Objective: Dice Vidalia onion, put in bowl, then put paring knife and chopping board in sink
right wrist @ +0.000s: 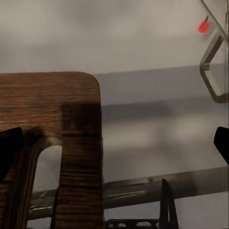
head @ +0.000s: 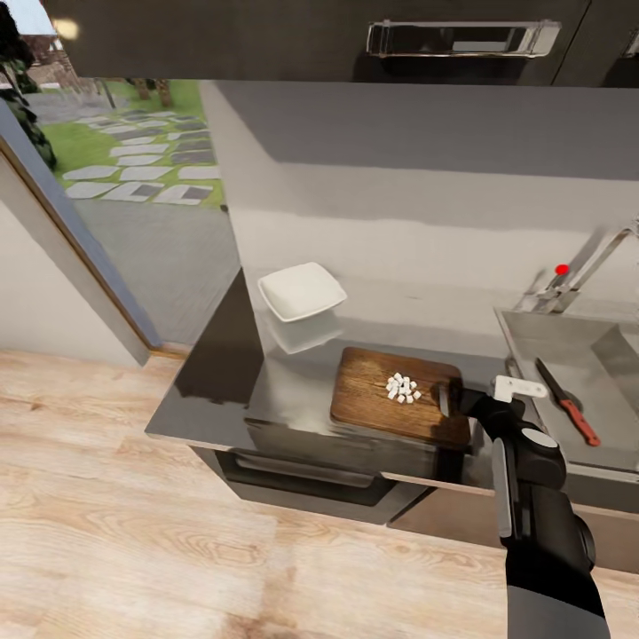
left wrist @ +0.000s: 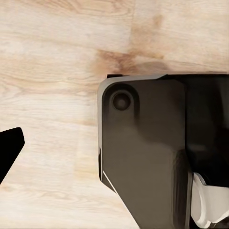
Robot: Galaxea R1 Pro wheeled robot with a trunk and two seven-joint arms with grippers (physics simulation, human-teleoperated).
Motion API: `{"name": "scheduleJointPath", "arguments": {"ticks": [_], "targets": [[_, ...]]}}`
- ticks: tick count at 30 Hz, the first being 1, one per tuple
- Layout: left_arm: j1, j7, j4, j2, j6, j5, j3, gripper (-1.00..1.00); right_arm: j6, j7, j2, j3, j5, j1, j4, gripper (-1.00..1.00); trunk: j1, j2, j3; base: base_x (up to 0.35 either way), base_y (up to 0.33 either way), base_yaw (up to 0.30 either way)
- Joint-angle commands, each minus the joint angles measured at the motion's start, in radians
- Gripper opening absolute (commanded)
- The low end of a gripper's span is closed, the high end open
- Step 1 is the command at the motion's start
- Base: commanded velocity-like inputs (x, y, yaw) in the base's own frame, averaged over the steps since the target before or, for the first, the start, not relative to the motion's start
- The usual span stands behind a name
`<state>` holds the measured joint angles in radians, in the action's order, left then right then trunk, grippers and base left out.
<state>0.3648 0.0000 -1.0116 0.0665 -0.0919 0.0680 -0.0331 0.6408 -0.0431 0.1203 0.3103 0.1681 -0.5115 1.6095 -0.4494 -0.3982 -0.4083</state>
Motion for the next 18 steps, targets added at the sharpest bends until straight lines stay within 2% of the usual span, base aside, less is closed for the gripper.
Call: {"name": "scheduleJointPath", "arguments": {"ticks": [1,4,9,14,18], "targets": [[0.0,0.0,-0.001,0.001,-0.002,0.007,-0.002,1.0,0.005,-0.005,0.001,0.001,0.008,-0.001,0.001,1.0,-0.001,-0.002,-0.001,0.0,-0.201,0.0],[0.0,0.0,0.0,0.001,-0.002,0.007,-0.002,1.0,0.006,-0.003,0.001,0.001,0.008,-0.001,-0.001,1.0,-0.001,-0.002,-0.002,0.0,-0.195,0.0],[0.0,0.0,0.001,0.001,-0.002,0.007,-0.002,1.0,0.007,-0.002,0.001,0.001,0.008,-0.001,-0.002,1.0,-0.001,-0.002,-0.006,0.0,-0.03,0.0],[0.0,0.0,0.001,0.001,-0.002,0.007,-0.002,1.0,0.007,-0.001,0.001,0.001,0.008,-0.001,-0.004,1.0,-0.001,-0.002,-0.012,0.0,0.009,0.0],[0.0,0.0,0.001,0.001,-0.002,0.007,-0.002,1.0,0.007,-0.001,0.001,0.001,0.008,-0.001,-0.005,1.0,-0.001,-0.002,-0.016,-0.017,0.148,0.0]]}}
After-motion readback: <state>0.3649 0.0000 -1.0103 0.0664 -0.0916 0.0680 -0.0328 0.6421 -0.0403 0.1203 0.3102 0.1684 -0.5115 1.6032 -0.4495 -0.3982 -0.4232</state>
